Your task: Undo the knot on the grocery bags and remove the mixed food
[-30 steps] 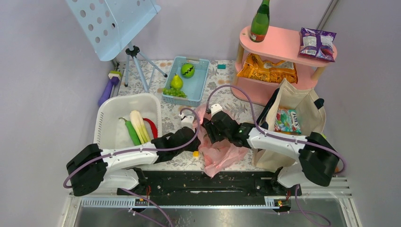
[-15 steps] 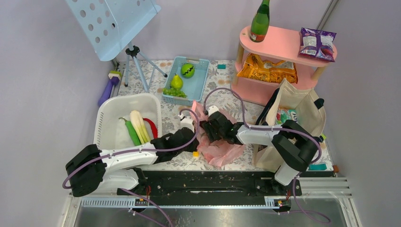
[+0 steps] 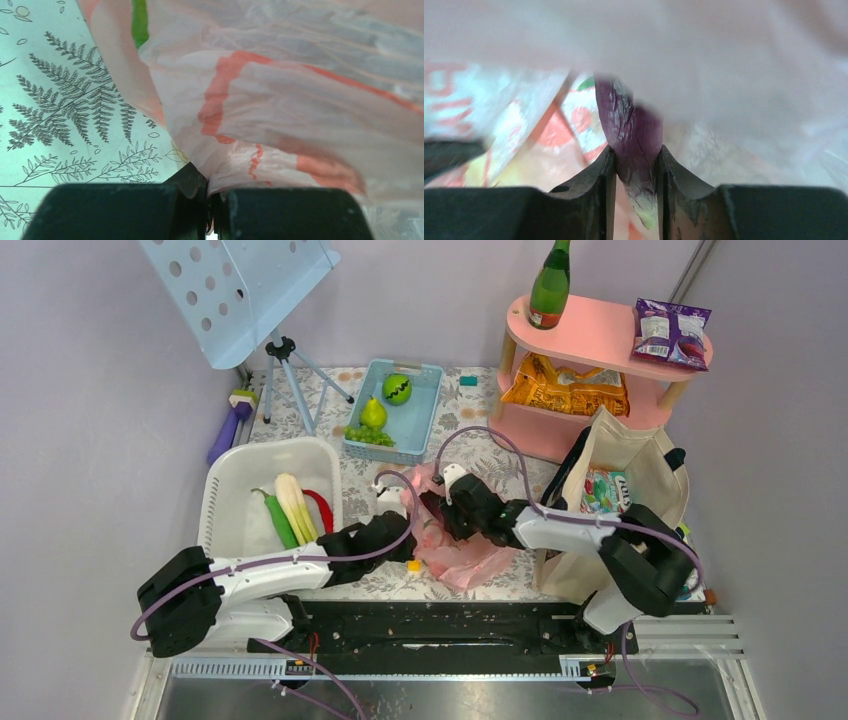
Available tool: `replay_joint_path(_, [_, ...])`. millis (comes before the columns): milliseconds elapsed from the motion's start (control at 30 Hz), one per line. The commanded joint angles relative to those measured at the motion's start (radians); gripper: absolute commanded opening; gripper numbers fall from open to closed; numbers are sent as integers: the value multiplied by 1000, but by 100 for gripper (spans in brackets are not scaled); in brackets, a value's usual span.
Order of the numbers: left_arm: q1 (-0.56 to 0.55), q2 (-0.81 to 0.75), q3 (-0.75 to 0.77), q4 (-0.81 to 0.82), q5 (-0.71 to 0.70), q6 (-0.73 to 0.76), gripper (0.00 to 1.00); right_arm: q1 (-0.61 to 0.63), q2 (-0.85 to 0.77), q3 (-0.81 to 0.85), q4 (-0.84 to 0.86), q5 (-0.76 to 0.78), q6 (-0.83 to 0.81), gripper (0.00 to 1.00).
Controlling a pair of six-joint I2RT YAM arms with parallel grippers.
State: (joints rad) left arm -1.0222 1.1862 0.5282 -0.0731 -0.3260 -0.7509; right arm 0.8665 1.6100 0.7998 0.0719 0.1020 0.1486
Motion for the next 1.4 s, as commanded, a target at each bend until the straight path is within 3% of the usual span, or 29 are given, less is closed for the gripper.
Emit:
replay_joint_path(0, [5, -17, 19, -20, -73, -19, 0, -6, -204, -40, -58, -70, -12, 0])
replay_joint_path(167, [20, -17, 19, -23, -80, -27, 0, -6, -424, -67, -207, -82, 10, 0])
replay_joint_path(333, [41, -23, 49, -19, -70, -2, 0, -6, -528, -14, -370, -120, 29, 0])
replay_joint_path(633, [94, -42, 188, 67, 12, 91, 0, -6, -680, 103, -450, -232, 56, 0])
replay_joint_path(833, [160, -5, 242, 96, 88, 90, 0, -6, -759, 202, -534, -164, 45, 0])
replay_joint_path(900, [179, -10, 250, 88, 128, 114, 16, -7, -789, 224, -551, -125, 44, 0])
replay_joint_path(933, [183, -16, 252, 90, 163, 148, 31, -6, -801, 233, -556, -110, 43, 0])
replay_joint_path(1000, [184, -44, 263, 76, 184, 213, 71, -6, -817, 246, -563, -52, 42, 0])
replay_joint_path(1067, [185, -80, 273, 21, 181, 267, 94, -5, -827, 261, -568, -16, 36, 0])
replay_joint_path(1133, [190, -123, 289, -41, 175, 314, 99, -6, -831, 280, -567, 12, 34, 0])
replay_joint_path(1367, [259, -246, 386, -267, 178, 435, 99, -6, -805, 389, -542, 290, 64, 0])
